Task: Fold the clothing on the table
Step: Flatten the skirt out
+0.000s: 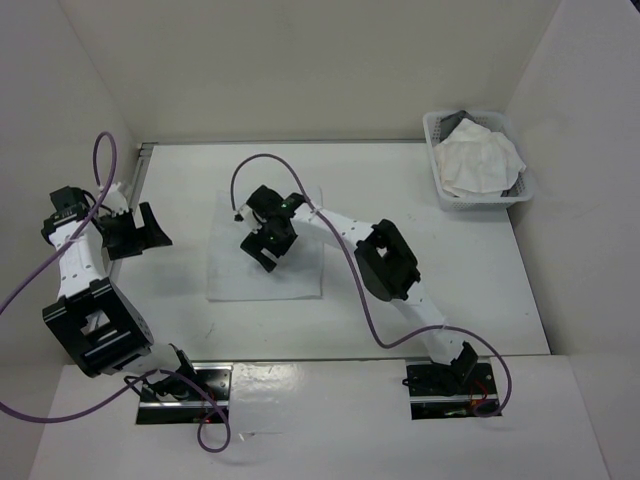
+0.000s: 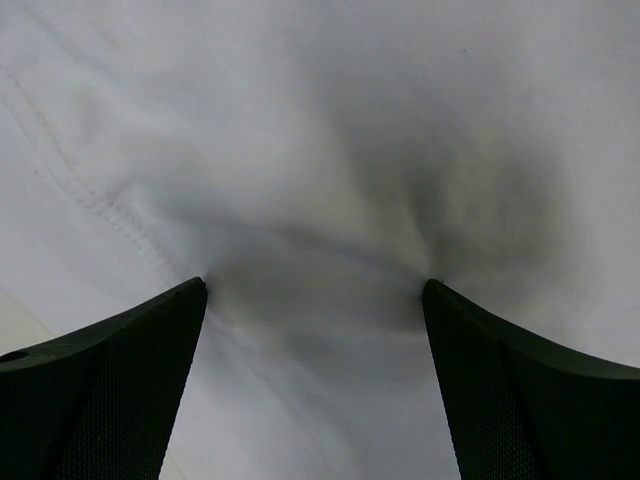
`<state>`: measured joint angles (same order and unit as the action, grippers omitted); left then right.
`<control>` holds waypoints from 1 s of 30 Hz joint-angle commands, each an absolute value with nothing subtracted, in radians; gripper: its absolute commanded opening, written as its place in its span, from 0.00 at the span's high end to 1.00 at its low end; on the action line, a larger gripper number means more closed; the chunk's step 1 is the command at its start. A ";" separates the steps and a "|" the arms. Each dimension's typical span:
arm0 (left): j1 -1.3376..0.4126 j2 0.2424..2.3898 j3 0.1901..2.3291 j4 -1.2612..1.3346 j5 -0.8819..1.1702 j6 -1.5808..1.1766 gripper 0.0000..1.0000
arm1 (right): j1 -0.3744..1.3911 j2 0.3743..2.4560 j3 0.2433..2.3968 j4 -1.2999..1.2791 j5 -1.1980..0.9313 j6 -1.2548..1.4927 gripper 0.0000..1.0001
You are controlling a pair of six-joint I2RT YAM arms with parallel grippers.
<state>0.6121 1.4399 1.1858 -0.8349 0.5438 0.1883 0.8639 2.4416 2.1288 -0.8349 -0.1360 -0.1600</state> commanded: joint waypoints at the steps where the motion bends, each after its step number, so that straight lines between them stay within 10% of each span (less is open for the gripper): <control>1: 0.615 1.422 1.178 -0.841 0.581 0.218 0.00 | 0.867 2.375 1.946 -0.761 -0.052 -0.173 0.07; 30: 0.615 1.482 1.187 -0.868 0.629 0.265 0.00 | 0.696 2.155 1.594 -0.638 0.011 -0.192 0.06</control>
<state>0.6121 1.4712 1.1831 -0.8562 0.5884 0.2367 0.7403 2.1620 1.6302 -0.5945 -0.0341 -0.1730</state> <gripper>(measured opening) 0.995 0.940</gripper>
